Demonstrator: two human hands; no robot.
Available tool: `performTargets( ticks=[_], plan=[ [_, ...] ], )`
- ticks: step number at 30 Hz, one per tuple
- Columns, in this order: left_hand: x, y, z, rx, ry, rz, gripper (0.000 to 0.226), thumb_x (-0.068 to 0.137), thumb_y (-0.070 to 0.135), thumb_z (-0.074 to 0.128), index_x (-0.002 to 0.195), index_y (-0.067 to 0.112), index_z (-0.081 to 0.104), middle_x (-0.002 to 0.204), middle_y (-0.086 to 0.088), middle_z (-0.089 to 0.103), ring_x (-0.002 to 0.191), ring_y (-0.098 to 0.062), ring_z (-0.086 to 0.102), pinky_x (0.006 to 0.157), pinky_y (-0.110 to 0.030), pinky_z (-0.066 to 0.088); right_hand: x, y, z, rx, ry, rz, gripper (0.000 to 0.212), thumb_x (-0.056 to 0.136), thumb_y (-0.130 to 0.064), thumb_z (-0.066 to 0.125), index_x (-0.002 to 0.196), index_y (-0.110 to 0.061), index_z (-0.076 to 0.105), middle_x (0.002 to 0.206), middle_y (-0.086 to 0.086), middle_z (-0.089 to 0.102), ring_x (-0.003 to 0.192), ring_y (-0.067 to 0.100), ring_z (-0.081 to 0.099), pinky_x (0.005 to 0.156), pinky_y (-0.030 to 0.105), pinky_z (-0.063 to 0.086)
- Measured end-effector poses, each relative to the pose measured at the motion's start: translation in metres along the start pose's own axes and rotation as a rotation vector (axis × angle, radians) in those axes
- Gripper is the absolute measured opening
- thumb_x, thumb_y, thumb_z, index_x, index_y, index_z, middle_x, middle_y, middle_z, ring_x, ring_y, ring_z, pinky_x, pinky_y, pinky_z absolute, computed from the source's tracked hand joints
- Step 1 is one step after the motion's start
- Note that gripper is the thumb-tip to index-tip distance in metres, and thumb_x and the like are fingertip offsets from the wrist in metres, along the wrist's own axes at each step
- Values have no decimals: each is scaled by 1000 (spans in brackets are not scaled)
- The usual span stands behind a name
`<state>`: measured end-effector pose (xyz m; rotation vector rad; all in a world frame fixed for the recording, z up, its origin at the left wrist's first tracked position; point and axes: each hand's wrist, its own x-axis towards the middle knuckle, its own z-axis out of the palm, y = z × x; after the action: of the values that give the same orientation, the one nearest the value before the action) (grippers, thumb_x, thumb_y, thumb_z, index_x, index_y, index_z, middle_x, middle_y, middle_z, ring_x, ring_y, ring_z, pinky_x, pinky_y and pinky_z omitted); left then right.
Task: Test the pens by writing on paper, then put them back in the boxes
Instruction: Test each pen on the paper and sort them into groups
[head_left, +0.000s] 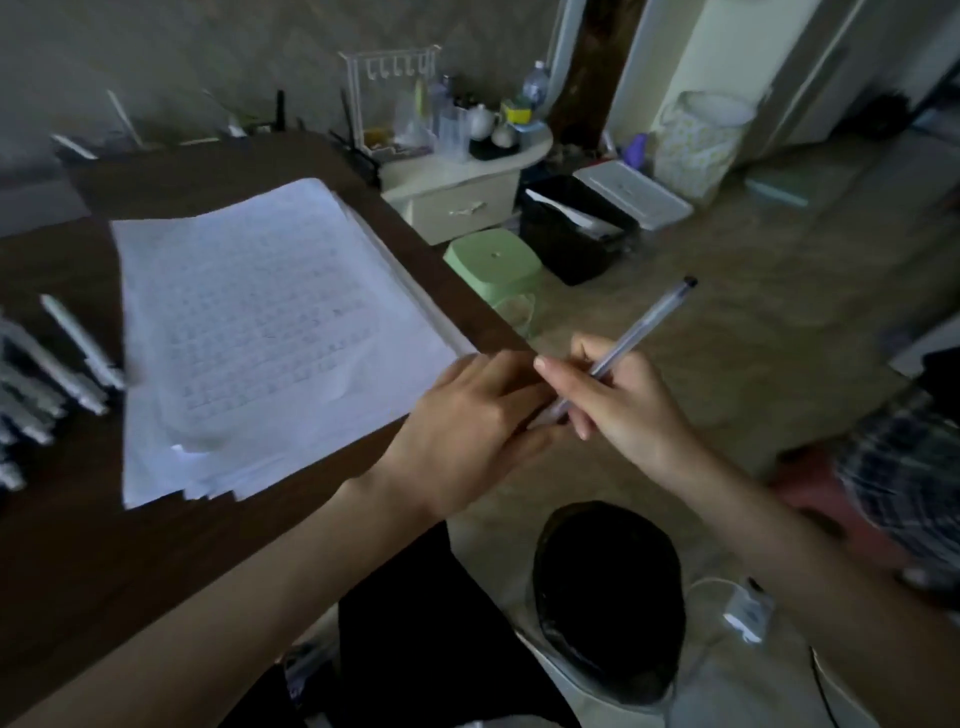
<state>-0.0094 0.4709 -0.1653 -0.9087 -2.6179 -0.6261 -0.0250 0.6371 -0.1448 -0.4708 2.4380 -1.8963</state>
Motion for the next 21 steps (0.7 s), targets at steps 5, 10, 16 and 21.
performTargets(
  ticks=[5, 10, 16, 21],
  plan=[
    [8, 4, 30, 212, -246, -16, 69, 87, 60, 35, 137, 14, 46, 141, -19, 42, 132, -36, 37, 104, -53, 30, -63, 84, -81, -372, -121, 375, 26, 85, -24, 69, 68, -7, 58, 60, 12, 58, 58, 18, 55, 60, 31, 40],
    [7, 0, 31, 180, -285, -44, 72, 87, 62, 24, 143, 18, 37, 148, -12, 35, 136, -30, 32, 108, -46, 27, -111, 184, -102, -573, -282, 714, 21, 87, -8, 64, 105, -16, 63, 100, 6, 65, 95, 25, 62, 70, 22, 39],
    [7, -1, 30, 156, -281, -44, 68, 89, 56, 28, 142, 16, 39, 147, -14, 36, 136, -31, 33, 107, -46, 28, -101, 193, -96, -646, -171, 678, 29, 89, -18, 63, 115, -6, 62, 115, 9, 63, 100, 17, 58, 77, 23, 38],
    [4, 1, 24, 115, -302, -57, 65, 90, 55, 29, 138, 14, 44, 143, -13, 41, 133, -31, 37, 106, -45, 31, -58, 132, -83, -465, -18, 486, 6, 91, -20, 60, 96, -22, 64, 97, -5, 65, 93, 10, 60, 83, 24, 44]
  ],
)
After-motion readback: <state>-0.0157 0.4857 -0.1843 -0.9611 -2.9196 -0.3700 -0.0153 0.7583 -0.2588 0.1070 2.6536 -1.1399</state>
